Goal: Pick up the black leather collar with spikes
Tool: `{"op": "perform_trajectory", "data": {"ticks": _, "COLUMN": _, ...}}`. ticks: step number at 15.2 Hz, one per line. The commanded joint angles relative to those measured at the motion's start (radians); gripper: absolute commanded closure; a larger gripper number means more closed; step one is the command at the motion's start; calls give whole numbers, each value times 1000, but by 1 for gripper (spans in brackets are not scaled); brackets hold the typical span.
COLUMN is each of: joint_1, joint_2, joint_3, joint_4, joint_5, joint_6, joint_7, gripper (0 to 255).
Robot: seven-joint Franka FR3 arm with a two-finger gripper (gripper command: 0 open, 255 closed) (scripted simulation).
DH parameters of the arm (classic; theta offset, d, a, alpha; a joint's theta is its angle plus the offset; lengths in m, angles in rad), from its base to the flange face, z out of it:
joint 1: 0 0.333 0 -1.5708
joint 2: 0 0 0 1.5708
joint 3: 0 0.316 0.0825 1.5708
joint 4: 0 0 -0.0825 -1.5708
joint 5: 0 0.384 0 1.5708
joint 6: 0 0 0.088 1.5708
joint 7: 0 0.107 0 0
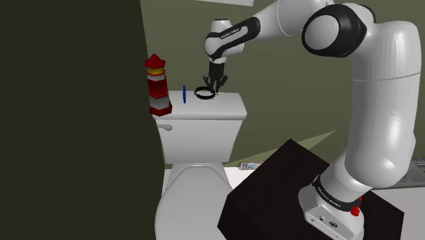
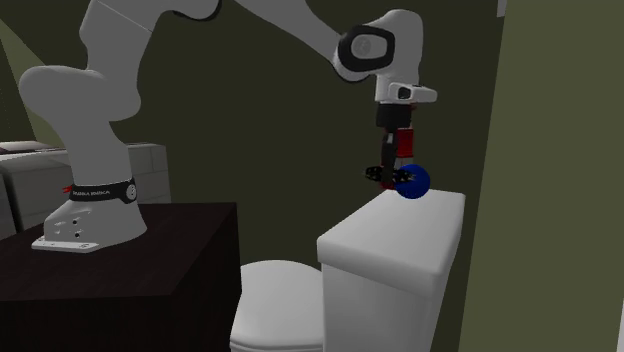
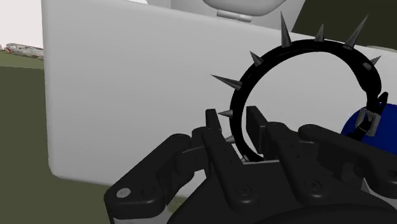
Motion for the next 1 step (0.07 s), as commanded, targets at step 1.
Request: {"op": "perform_trajectory", "data": {"ticks": 1, "joint_1": 0, "joint_2": -3, "joint_3": 0, "joint_4": 2, "joint_5": 0, "joint_6": -6, "joint_7": 0, "gripper": 255}}
